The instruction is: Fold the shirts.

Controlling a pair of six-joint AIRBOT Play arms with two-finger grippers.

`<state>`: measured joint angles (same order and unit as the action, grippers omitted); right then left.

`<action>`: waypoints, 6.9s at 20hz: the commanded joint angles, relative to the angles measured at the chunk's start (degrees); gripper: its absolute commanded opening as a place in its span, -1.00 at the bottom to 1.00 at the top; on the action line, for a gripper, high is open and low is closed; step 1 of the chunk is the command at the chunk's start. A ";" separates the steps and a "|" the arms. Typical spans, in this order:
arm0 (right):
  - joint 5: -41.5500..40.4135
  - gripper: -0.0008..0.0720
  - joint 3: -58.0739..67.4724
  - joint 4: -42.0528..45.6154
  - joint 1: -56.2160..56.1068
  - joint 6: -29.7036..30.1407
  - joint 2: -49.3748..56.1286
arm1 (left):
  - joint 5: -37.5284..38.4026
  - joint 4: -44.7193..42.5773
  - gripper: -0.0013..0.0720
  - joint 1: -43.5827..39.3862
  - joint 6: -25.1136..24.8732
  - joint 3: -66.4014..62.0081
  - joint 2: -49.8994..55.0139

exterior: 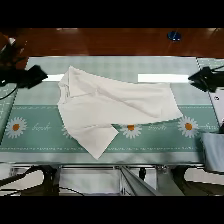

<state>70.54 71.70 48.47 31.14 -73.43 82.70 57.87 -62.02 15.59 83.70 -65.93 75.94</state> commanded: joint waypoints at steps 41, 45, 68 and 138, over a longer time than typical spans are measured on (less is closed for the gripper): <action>-10.60 -0.88 -25.81 -9.05 -3.10 5.16 1.64 | -1.95 25.22 -0.92 -10.93 -14.32 37.38 -3.96; 0.28 -0.88 -11.74 -9.40 -5.31 3.85 -0.46 | -1.95 31.23 -0.92 -10.84 -16.55 25.59 -8.31; 12.17 -0.88 33.94 19.43 -5.29 -12.39 -53.77 | 2.40 -11.96 -0.92 2.19 -2.36 -28.81 -52.70; -10.64 0.14 -41.99 -4.55 0.11 3.13 -24.26 | 17.68 10.16 0.42 15.65 -11.08 41.13 -14.40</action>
<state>63.24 38.85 52.82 30.94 -74.94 63.61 77.38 -58.26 28.60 73.58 -35.00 66.63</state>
